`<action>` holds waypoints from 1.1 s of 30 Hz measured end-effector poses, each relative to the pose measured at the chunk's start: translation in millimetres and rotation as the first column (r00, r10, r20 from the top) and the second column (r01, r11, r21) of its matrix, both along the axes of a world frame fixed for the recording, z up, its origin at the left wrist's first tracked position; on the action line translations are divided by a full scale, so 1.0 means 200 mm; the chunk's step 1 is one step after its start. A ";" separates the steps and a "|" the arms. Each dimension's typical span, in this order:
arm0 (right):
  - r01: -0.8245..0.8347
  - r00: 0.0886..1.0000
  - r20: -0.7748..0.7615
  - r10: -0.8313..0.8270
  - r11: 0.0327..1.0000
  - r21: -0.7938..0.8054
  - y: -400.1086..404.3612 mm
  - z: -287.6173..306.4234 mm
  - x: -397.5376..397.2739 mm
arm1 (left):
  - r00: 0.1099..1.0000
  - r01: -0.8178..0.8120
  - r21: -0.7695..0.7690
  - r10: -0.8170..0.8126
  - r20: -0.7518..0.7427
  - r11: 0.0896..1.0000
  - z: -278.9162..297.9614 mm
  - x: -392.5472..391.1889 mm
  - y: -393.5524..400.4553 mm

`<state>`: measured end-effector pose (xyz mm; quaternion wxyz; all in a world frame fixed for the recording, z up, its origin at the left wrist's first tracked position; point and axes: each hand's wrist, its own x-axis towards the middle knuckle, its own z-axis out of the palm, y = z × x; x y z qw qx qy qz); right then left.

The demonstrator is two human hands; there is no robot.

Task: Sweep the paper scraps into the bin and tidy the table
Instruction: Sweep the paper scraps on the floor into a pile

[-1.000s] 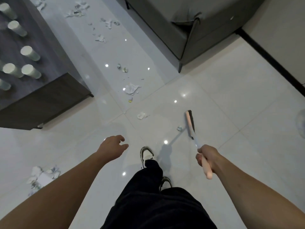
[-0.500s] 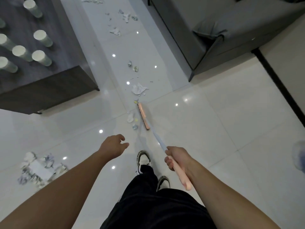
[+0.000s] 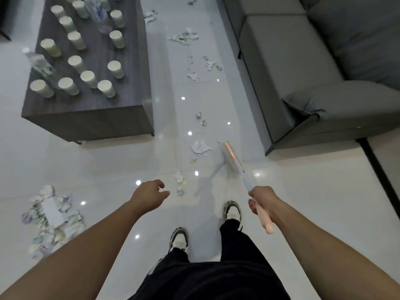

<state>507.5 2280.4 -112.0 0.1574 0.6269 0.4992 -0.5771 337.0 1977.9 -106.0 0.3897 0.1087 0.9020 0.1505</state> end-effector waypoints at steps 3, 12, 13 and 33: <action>-0.049 0.998 -0.029 0.049 0.999 0.009 0.30 -0.04 -0.14 | 0.996 -0.074 0.007 0.075 -0.040 0.997 0.01 -0.05 0.16; -0.238 0.970 0.018 0.243 0.959 -0.155 0.87 -0.26 -0.44 | 0.982 -0.186 -0.143 0.181 -0.045 0.972 0.04 -0.06 0.75; -0.238 0.969 0.013 0.246 0.949 -0.208 0.91 -0.24 -0.44 | 0.983 -0.181 -0.145 0.176 -0.046 0.973 0.06 -0.08 0.83; -0.084 0.991 -0.110 0.072 0.991 -0.108 1.98 -0.07 -1.40 | 0.996 -0.019 0.066 0.025 -0.086 0.998 0.02 -1.28 2.38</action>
